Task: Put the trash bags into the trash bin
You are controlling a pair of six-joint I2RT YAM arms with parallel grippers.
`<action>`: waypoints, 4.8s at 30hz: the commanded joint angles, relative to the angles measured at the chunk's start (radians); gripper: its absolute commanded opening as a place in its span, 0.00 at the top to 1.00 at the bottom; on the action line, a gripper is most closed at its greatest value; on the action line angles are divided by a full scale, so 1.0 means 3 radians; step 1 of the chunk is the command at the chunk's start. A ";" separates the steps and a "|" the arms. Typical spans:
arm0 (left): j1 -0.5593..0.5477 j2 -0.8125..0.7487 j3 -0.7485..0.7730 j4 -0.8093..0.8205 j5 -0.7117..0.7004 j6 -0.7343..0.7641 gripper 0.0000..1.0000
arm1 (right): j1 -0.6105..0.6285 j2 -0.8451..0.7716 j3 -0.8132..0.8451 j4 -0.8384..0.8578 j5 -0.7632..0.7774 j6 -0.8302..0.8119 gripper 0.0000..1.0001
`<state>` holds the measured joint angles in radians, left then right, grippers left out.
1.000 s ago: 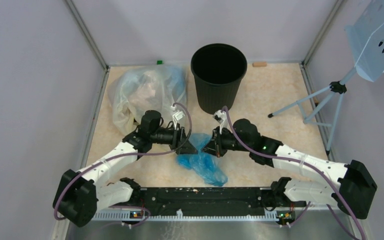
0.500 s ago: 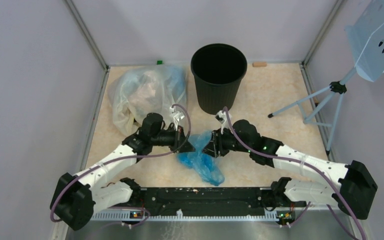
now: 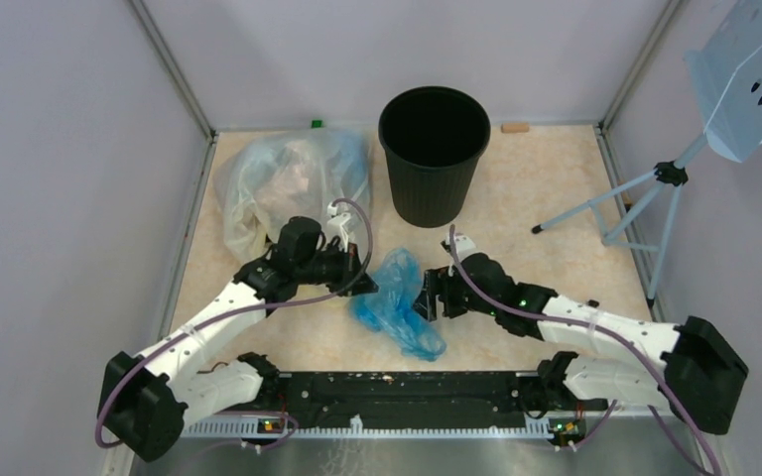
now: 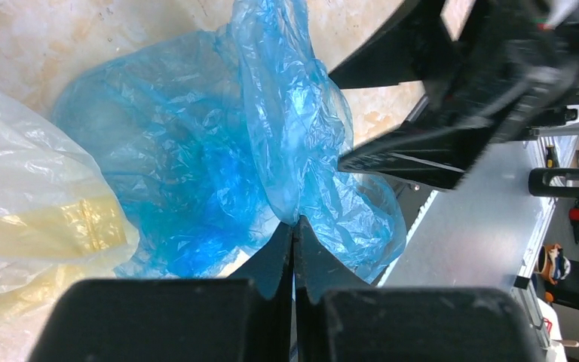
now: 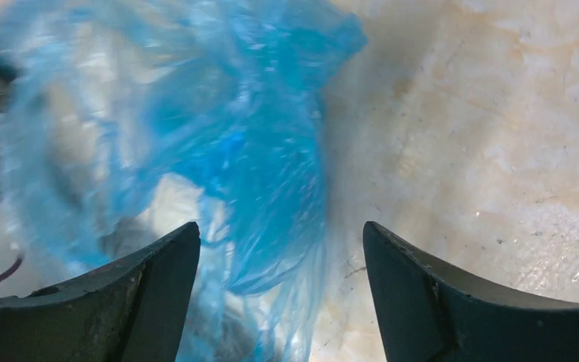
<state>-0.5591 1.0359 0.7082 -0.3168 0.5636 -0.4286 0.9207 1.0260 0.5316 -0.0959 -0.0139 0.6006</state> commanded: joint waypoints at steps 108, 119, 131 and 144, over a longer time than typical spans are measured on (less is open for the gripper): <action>0.0744 -0.1218 -0.0109 0.0019 -0.0419 -0.1818 0.01 | -0.0191 -0.0212 0.1352 -0.1155 0.0784 -0.0127 1.00; 0.0735 -0.1744 -0.1118 0.1173 -0.0473 -0.2574 0.01 | -0.0192 -0.0145 0.1188 -0.1036 0.0656 -0.0066 1.00; -0.0253 -0.0901 -0.0858 0.1078 -0.1132 -0.2707 0.02 | -0.0190 -0.0156 0.1100 -0.1033 0.0719 -0.0005 1.00; -0.1036 0.0100 -0.0782 0.1546 -0.2241 -0.3160 0.48 | -0.0191 -0.0210 0.1056 -0.1075 0.0689 -0.0021 1.00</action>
<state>-0.8635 1.0195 0.4469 0.0689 0.0330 -1.3045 0.8677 0.9859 0.8440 -0.4362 0.1894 0.5880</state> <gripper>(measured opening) 0.513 0.003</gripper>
